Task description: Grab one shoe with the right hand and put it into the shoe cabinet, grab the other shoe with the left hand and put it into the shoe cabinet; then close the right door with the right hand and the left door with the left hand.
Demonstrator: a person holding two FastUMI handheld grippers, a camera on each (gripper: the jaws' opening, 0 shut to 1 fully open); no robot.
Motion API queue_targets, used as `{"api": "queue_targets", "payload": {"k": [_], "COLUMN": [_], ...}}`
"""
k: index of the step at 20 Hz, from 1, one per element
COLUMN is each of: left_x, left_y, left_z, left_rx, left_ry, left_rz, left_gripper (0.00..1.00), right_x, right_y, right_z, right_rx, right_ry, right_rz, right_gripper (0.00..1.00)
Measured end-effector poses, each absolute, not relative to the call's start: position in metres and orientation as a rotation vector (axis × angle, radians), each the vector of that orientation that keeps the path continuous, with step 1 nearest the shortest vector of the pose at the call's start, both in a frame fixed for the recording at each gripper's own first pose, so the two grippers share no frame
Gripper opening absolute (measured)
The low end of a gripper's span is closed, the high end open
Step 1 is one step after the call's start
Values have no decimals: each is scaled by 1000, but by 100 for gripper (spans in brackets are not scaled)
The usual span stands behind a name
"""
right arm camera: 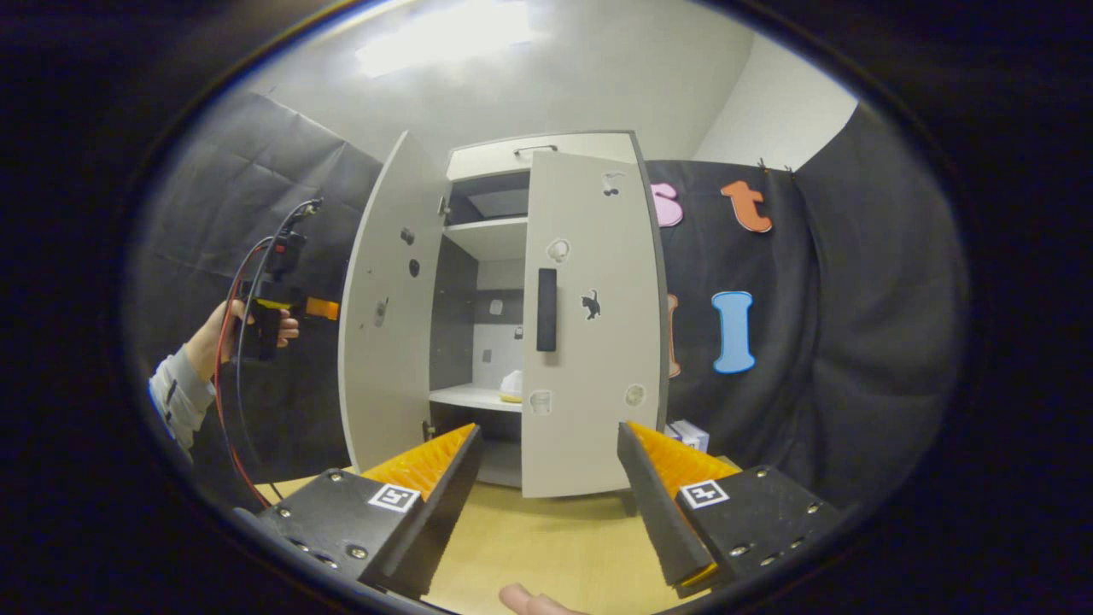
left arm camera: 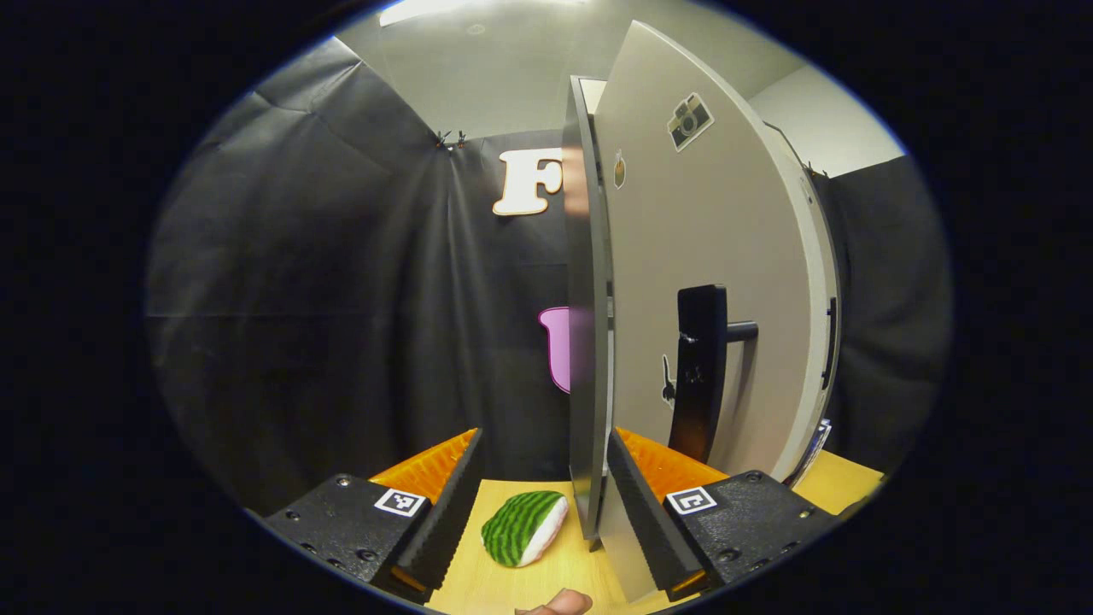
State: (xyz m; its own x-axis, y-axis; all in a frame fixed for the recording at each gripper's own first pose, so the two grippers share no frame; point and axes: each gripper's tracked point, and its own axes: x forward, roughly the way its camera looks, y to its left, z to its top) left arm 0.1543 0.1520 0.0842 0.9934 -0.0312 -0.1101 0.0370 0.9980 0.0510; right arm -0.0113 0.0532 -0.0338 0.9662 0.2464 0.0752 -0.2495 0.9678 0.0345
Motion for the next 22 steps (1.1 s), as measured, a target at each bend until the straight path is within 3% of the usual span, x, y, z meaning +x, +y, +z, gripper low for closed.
{"api": "queue_targets", "payload": {"k": [7,12,22], "left_x": [157,176,189], "left_y": [108,92,16], "left_z": [73,82,52], "left_rx": [-1,26,21], "left_ry": [180,172,190], "left_rz": [-106,-71,-226], "left_gripper": [89,89,87], "right_x": [-6,5,11], "right_y": [29,18,4], "right_z": [-40,-43,-36], "right_rx": [28,37,49], "right_ry": [-67,-52,-77], "right_rz": [136,100,7], "right_gripper": [92,95,95]}}
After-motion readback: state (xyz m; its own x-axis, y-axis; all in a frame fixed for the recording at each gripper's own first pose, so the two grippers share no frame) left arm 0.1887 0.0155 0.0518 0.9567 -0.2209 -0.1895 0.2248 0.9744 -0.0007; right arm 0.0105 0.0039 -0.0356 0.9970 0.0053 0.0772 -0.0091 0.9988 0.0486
